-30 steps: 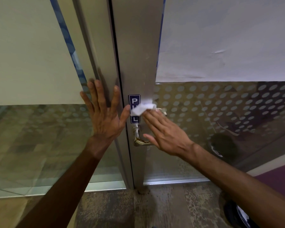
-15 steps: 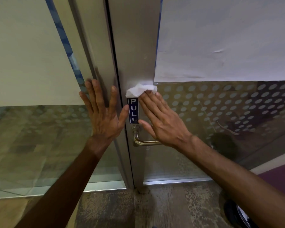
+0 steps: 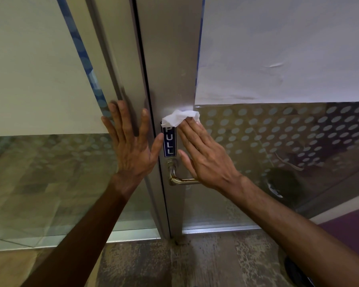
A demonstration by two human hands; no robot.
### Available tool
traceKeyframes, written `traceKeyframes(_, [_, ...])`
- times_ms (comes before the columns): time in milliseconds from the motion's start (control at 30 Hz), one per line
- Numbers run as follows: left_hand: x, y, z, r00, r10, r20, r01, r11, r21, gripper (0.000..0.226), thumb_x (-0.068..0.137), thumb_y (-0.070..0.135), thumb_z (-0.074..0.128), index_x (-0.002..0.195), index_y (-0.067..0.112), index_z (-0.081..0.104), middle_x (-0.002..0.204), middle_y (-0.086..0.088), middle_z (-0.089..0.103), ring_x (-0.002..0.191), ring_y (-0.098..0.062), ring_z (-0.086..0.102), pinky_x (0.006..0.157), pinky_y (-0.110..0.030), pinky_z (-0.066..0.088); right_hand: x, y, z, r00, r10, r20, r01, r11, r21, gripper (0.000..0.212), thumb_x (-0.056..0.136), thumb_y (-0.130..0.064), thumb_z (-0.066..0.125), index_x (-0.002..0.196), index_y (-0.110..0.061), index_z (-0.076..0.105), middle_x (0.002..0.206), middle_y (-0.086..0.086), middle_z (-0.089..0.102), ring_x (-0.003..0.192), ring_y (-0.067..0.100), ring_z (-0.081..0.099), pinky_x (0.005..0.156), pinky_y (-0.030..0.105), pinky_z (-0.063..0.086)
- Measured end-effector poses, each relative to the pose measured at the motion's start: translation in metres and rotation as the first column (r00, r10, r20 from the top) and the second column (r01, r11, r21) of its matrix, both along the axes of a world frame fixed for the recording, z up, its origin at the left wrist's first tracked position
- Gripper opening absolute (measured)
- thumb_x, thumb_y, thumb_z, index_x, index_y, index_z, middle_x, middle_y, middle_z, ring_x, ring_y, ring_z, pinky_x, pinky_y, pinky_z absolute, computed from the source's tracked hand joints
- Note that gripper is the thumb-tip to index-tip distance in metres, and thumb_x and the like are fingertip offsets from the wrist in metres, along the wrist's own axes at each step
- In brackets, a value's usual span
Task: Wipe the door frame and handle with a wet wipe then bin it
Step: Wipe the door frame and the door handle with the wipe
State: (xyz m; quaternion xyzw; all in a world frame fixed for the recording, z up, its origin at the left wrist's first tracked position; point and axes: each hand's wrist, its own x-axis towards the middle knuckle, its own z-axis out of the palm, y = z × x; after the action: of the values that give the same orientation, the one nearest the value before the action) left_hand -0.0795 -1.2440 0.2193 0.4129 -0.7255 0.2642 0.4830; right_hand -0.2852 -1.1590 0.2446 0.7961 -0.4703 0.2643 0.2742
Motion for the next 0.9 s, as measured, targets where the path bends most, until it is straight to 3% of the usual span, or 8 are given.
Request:
traceKeyframes(233, [0.000, -0.001, 0.003, 1.000, -0.002, 0.000, 0.002, 1.000, -0.006, 0.081, 0.108, 0.062, 0.036, 0.166, 0.036, -0.014, 0.173, 0.002, -0.033, 0.162, -0.025, -0.025, 0.130, -0.052, -0.017, -0.010, 0.022, -0.039, 0.991, 0.009, -0.135, 0.008, 0.992, 0.123, 0.048, 0.108, -0.025, 0.044, 0.146, 0.005, 0.047, 0.152, 0.026, 0.048, 0.147, 0.033, 0.041, 0.126, 0.044, 0.026])
traceKeyframes(400, [0.000, 0.004, 0.005, 1.000, -0.011, -0.001, 0.011, 1.000, -0.002, 0.079, 0.109, 0.062, 0.034, 0.166, 0.037, -0.014, 0.172, 0.004, -0.034, 0.162, -0.023, -0.026, 0.130, -0.052, -0.018, -0.007, 0.005, -0.006, 0.998, -0.010, -0.057, 0.010, 1.000, 0.009, 0.049, 0.112, -0.024, 0.037, 0.152, 0.005, 0.036, 0.159, 0.025, 0.034, 0.153, 0.034, 0.028, 0.129, 0.046, 0.021])
traceKeyframes(533, [0.001, 0.005, 0.005, 1.000, -0.009, 0.005, 0.009, 1.000, 0.016, 0.079, 0.109, 0.061, 0.034, 0.166, 0.038, -0.016, 0.172, 0.004, -0.035, 0.161, -0.023, -0.027, 0.130, -0.052, -0.018, -0.003, 0.001, -0.004, 1.000, 0.003, -0.021, -0.003, 1.000, -0.016, 0.047, 0.111, -0.019, 0.040, 0.150, 0.008, 0.040, 0.158, 0.027, 0.037, 0.152, 0.037, 0.030, 0.126, 0.049, 0.028])
traceKeyframes(667, [0.001, 0.006, 0.004, 1.000, -0.010, 0.011, 0.010, 1.000, 0.020, 0.077, 0.109, 0.062, 0.032, 0.166, 0.037, -0.015, 0.172, 0.003, -0.035, 0.161, -0.024, -0.027, 0.130, -0.052, -0.018, -0.015, 0.015, -0.032, 0.983, 0.038, -0.180, -0.043, 0.999, -0.021, 0.042, 0.098, -0.001, 0.061, 0.139, 0.009, 0.055, 0.146, 0.028, 0.054, 0.139, 0.041, 0.050, 0.119, 0.051, 0.039])
traceKeyframes(900, [0.003, 0.005, 0.000, 1.000, -0.007, 0.020, 0.007, 0.999, 0.031, 0.079, 0.109, 0.060, 0.036, 0.167, 0.036, -0.012, 0.173, 0.002, -0.033, 0.162, -0.025, -0.026, 0.130, -0.052, -0.017, -0.022, -0.007, 0.000, 0.962, 0.117, -0.248, -0.154, 0.979, -0.136, 0.031, 0.097, 0.007, 0.061, 0.128, 0.009, 0.064, 0.125, 0.028, 0.068, 0.110, 0.036, 0.069, 0.094, 0.041, 0.059])
